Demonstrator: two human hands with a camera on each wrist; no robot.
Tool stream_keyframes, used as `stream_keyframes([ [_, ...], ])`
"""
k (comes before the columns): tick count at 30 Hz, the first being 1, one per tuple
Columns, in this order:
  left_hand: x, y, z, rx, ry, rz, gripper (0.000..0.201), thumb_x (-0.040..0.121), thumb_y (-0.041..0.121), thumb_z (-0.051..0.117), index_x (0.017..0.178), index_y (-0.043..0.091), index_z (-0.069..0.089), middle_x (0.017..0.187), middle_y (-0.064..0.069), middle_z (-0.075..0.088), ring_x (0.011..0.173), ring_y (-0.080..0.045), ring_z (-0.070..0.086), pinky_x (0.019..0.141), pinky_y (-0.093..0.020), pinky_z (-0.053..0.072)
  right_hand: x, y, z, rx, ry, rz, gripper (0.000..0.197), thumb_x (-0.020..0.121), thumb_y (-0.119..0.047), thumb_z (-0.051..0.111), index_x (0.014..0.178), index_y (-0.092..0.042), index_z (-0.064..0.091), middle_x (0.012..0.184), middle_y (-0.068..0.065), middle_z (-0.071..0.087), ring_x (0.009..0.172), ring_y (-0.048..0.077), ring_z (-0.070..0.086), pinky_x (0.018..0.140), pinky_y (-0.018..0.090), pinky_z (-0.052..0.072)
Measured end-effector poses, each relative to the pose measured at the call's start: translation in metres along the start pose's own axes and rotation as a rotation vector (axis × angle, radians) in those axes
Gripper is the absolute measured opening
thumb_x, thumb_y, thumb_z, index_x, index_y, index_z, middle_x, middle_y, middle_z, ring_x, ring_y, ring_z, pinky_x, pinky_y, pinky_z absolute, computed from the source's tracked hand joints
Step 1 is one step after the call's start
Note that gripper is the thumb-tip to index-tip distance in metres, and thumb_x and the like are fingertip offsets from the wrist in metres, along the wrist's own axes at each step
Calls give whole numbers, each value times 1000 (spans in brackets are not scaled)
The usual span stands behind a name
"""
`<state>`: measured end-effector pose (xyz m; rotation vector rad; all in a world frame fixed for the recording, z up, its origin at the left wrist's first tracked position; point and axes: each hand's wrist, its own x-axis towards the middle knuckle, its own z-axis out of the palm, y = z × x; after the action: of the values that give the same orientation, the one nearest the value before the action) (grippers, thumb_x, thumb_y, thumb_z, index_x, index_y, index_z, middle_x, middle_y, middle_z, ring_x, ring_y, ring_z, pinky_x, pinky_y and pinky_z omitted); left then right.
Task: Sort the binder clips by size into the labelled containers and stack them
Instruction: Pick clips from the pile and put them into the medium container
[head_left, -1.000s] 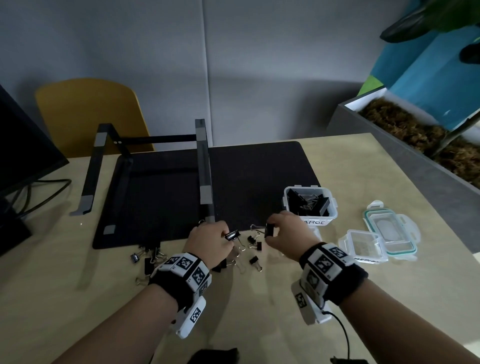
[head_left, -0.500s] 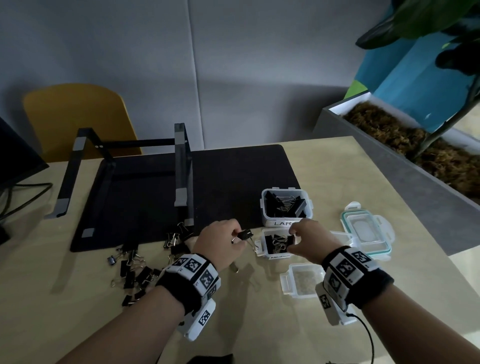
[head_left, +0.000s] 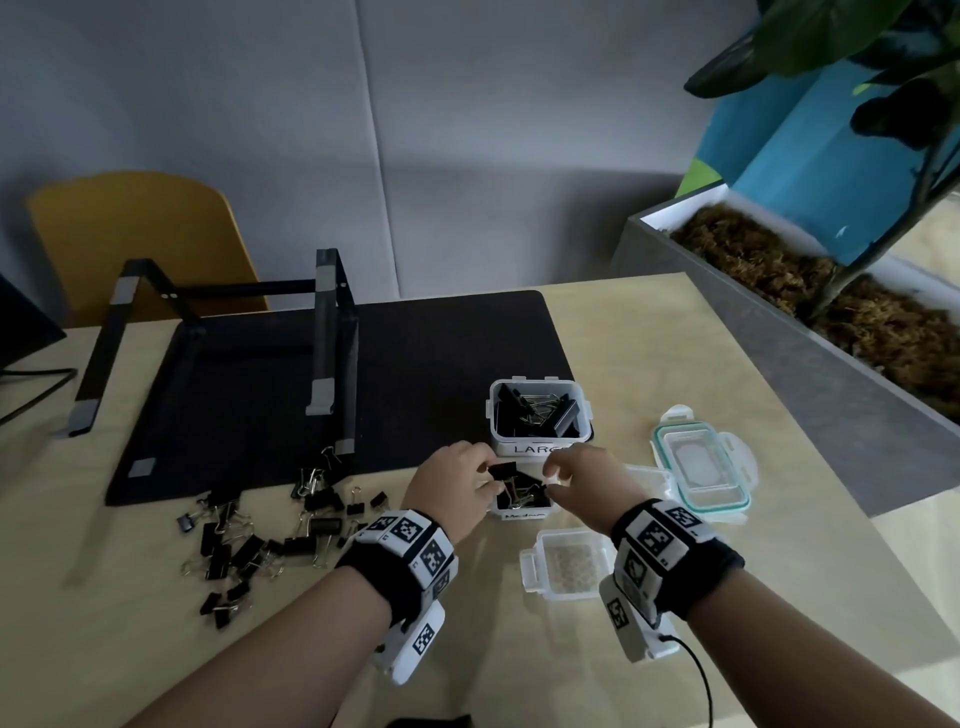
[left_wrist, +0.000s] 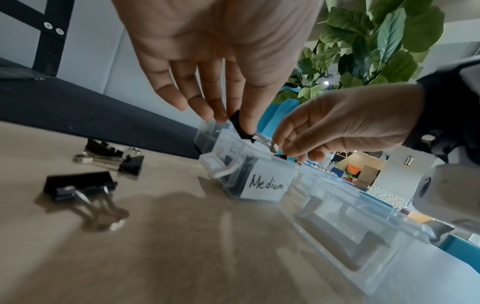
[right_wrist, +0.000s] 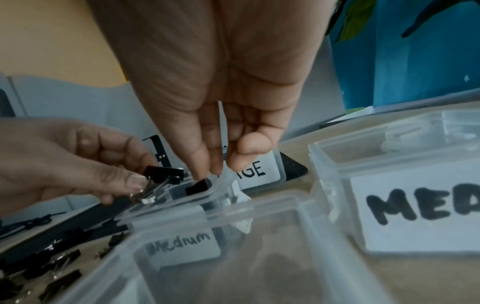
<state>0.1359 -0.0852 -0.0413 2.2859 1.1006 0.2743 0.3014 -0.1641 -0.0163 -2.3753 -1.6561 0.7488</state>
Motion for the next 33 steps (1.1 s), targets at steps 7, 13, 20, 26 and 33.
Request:
stream_keyframes([
  [7, 0, 1, 13, 83, 72, -22, 18, 87, 35, 56, 80, 18, 57, 96, 5, 56, 96, -14, 50, 84, -26, 45, 5, 5, 0, 1, -27, -26, 18, 86, -19, 56, 99, -17, 68, 108, 4, 63, 98, 20, 60, 82, 29, 47],
  [13, 3, 3, 18, 98, 100, 49, 13, 84, 30, 61, 88, 18, 59, 99, 6, 51, 96, -14, 46, 87, -27, 45, 8, 7, 3, 3, -26, -39, 16, 86, -22, 57, 97, -17, 67, 106, 4, 64, 96, 19, 59, 75, 24, 40],
  [20, 8, 7, 13, 228, 44, 83, 35, 84, 36, 59, 117, 24, 58, 110, 5, 49, 104, -15, 45, 90, -28, 44, 11, 9, 3, -6, -39, -57, 16, 86, -22, 57, 96, -16, 68, 106, 5, 65, 97, 20, 59, 73, 24, 38],
  [26, 15, 14, 13, 287, -36, 131, 29, 86, 25, 54, 115, 20, 56, 119, 5, 51, 110, -18, 45, 93, -32, 44, 12, 9, 4, -9, -43, -50, 15, 86, -22, 56, 94, -16, 67, 105, 5, 64, 96, 20, 58, 74, 24, 39],
  [33, 17, 8, 16, 202, 5, 126, 25, 90, 23, 52, 113, 20, 62, 112, 5, 59, 105, -15, 49, 89, -27, 43, 14, 6, 6, -32, -29, -64, 13, 84, -19, 55, 89, -14, 67, 98, 4, 58, 97, 23, 57, 76, 28, 42],
])
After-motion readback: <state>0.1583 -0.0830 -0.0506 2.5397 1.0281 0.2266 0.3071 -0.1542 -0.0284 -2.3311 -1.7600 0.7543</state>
